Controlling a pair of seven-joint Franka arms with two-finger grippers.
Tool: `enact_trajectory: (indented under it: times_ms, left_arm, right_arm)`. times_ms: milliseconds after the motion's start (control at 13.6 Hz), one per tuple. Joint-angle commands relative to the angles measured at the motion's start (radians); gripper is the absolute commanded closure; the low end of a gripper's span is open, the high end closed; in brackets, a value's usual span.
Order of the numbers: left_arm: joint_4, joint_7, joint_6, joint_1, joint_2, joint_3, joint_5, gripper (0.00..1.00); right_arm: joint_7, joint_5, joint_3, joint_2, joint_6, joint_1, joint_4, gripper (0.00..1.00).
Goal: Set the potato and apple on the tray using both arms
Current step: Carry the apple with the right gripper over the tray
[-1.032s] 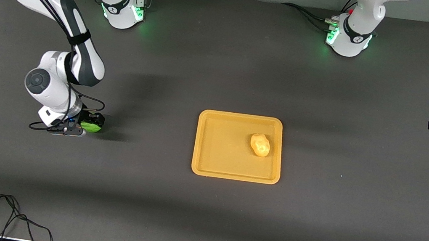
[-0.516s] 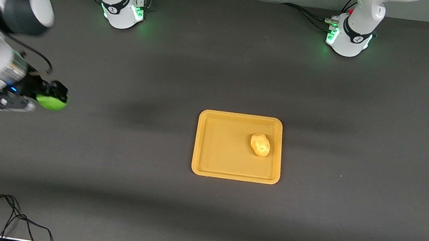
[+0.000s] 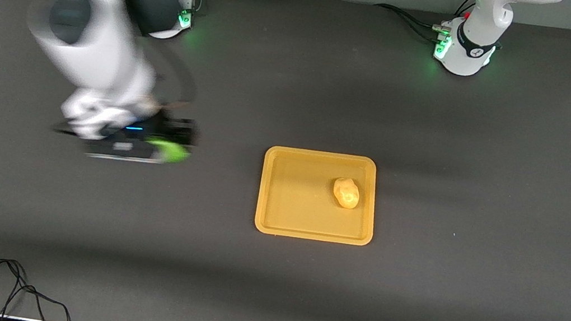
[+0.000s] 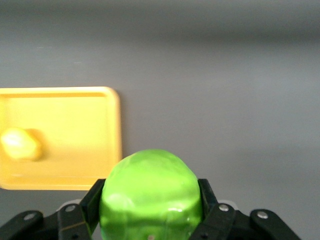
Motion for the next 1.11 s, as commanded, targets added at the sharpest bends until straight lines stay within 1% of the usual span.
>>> enact_trajectory:
  times_ms: [0, 74, 147, 369, 442, 664, 1032]
  left_arm:
    - [0.01, -0.042, -0.005, -0.018, -0.004, 0.021, -0.01, 0.07]
    - [0.01, -0.055, -0.005, -0.018, -0.003, 0.021, -0.009, 0.07]
    - [0.01, -0.061, -0.005, -0.018, -0.003, 0.022, -0.009, 0.05]
    - [0.019, -0.162, -0.008, -0.012, -0.001, 0.019, -0.001, 0.02]
    - [0.024, -0.165, -0.002, -0.016, -0.004, 0.018, 0.01, 0.01]
    - [0.024, -0.168, 0.0, -0.01, -0.003, 0.021, -0.009, 0.0]
    - [0.036, -0.171, -0.005, -0.015, 0.002, 0.019, -0.007, 0.0]
  right_arm:
    - [0.249, 0.004, -0.015, 0.292, -0.035, 0.158, 0.359, 0.56]
    - [0.305, 0.004, -0.015, 0.37, -0.028, 0.2, 0.444, 0.56]
    - [0.337, 0.004, -0.015, 0.424, -0.004, 0.227, 0.477, 0.56]
    - [0.339, 0.001, -0.015, 0.522, 0.076, 0.252, 0.474, 0.57]
    - [0.339, -0.002, -0.016, 0.561, 0.103, 0.252, 0.474, 0.57]
    - [0.336, -0.002, -0.018, 0.656, 0.192, 0.249, 0.474, 0.57]
    - [0.327, -0.009, -0.019, 0.736, 0.255, 0.249, 0.471, 0.56]
